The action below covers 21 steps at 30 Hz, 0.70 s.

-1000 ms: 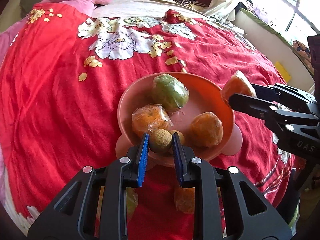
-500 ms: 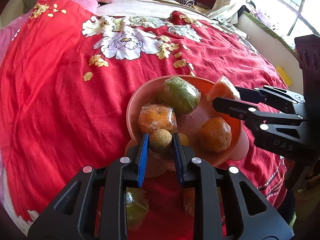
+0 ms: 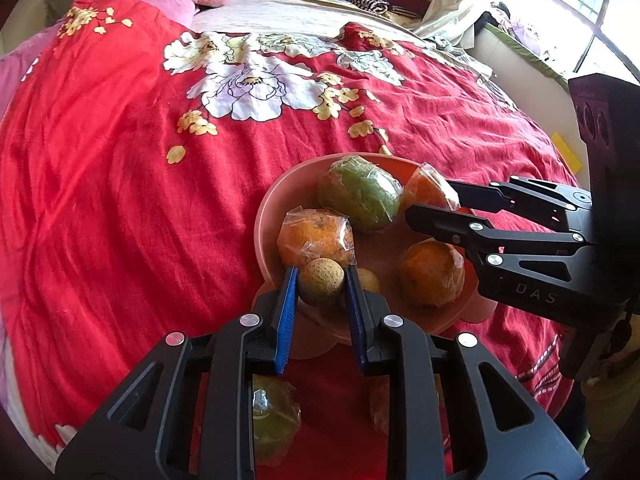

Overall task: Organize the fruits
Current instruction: 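Carry the kiwi with the left tool while the right tool carries the orange to the bowl, then open the left tool over the bowl while the right tool releases the orange into it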

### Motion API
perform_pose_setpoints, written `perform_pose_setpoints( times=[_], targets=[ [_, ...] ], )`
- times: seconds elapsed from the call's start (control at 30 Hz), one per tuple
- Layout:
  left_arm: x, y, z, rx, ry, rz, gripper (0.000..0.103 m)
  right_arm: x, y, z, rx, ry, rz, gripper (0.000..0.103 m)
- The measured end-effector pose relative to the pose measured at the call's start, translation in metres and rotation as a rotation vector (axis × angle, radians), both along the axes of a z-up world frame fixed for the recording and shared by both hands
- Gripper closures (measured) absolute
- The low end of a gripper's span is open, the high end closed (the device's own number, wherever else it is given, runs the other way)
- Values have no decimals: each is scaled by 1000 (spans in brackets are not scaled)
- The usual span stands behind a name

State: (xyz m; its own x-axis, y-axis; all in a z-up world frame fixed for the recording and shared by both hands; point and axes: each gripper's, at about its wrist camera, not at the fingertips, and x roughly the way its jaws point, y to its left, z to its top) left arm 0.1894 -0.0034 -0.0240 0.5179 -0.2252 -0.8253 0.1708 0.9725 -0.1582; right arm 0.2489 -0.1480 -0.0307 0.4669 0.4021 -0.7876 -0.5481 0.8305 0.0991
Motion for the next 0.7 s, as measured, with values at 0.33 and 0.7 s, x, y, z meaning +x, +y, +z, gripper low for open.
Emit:
perform_pose_setpoints(
  times=[0.33, 0.7],
  targets=[
    [0, -1, 0, 0, 0, -1, 87, 1, 1, 0, 8, 1, 0, 63],
    [0, -1, 0, 1, -2, 0, 87, -7, -8, 10, 33, -20, -14, 49]
  ],
)
